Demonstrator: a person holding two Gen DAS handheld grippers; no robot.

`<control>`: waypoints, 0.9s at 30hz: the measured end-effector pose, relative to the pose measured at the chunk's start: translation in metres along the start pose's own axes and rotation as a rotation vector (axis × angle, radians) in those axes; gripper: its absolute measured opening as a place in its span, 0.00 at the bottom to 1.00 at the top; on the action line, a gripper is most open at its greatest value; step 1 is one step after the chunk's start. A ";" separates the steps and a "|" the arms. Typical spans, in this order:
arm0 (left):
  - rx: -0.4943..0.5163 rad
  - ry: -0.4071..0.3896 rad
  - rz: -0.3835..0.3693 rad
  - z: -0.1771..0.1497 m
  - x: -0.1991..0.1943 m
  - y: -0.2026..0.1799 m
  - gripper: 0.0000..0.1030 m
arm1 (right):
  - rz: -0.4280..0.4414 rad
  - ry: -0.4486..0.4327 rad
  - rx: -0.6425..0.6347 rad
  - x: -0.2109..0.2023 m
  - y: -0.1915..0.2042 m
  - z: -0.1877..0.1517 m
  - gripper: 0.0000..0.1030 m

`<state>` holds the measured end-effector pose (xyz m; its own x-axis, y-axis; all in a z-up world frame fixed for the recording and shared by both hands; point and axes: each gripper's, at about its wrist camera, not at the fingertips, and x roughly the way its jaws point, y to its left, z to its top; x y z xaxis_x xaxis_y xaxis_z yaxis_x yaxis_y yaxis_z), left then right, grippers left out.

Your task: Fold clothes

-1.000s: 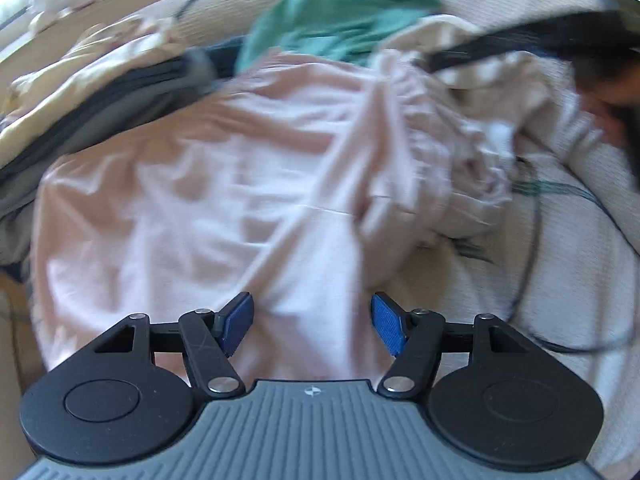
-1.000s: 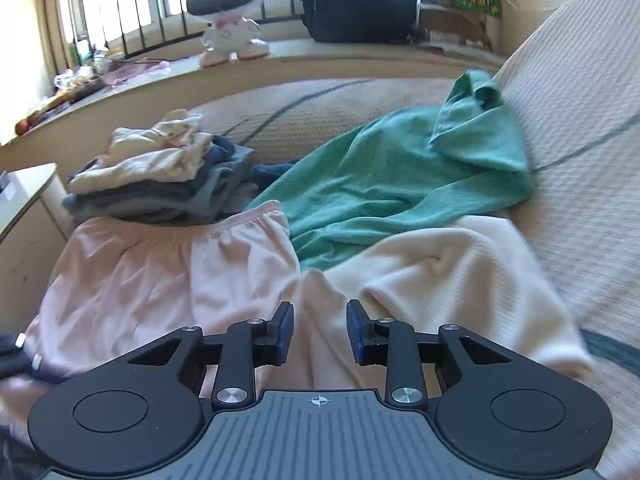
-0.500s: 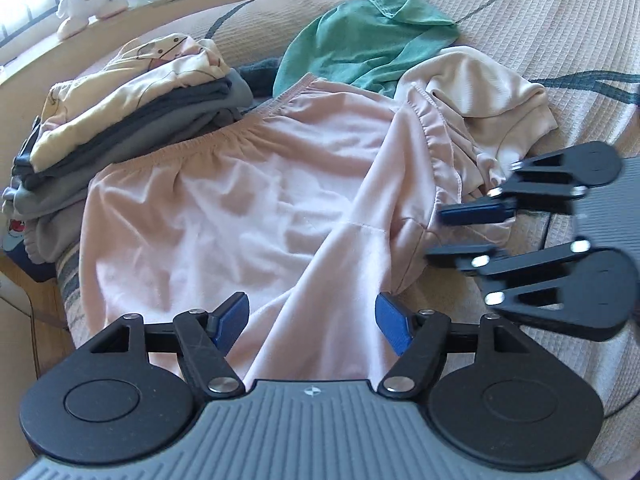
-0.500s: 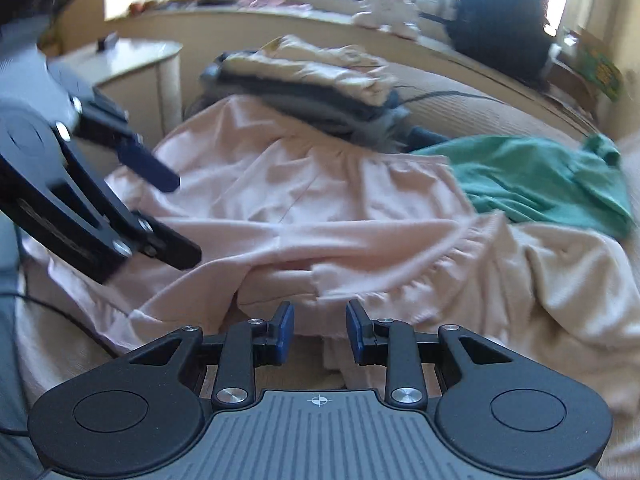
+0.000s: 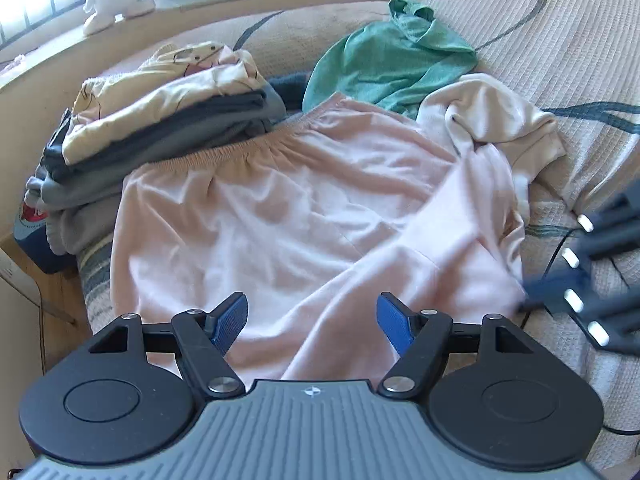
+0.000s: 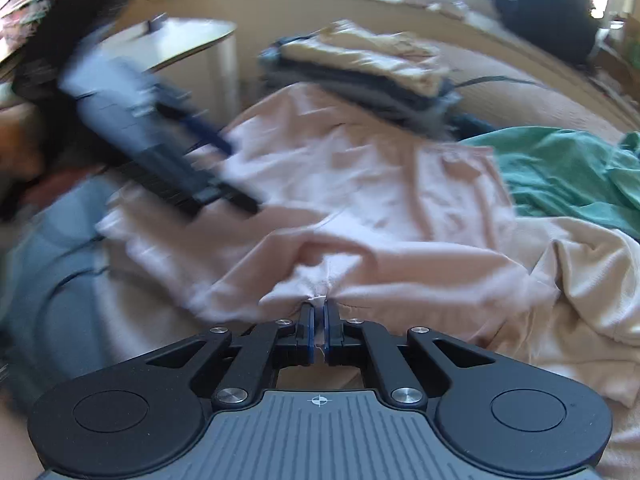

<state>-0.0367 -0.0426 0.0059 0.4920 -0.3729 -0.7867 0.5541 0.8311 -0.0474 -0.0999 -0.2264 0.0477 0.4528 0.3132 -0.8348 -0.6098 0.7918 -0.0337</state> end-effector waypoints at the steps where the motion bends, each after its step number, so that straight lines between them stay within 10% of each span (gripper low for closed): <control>1: -0.003 -0.006 -0.007 0.000 -0.003 0.000 0.69 | 0.035 0.023 -0.016 -0.006 0.007 -0.002 0.04; 7: 0.075 -0.005 -0.037 -0.009 -0.013 -0.016 0.72 | 0.164 0.192 -0.088 0.008 0.047 -0.026 0.04; 17: 0.178 0.061 -0.050 -0.027 -0.007 -0.042 0.76 | 0.194 0.122 0.215 0.019 0.010 -0.050 0.17; 24: 0.210 0.067 -0.110 -0.024 -0.002 -0.065 0.76 | -0.160 -0.039 0.409 -0.037 -0.088 -0.061 0.27; 27: 0.221 0.066 -0.102 -0.025 0.000 -0.072 0.76 | -0.161 -0.071 0.548 -0.022 -0.131 -0.069 0.27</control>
<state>-0.0933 -0.0922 -0.0067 0.3854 -0.4165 -0.8234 0.7357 0.6773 0.0017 -0.0751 -0.3730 0.0324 0.5661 0.1861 -0.8031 -0.1123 0.9825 0.1485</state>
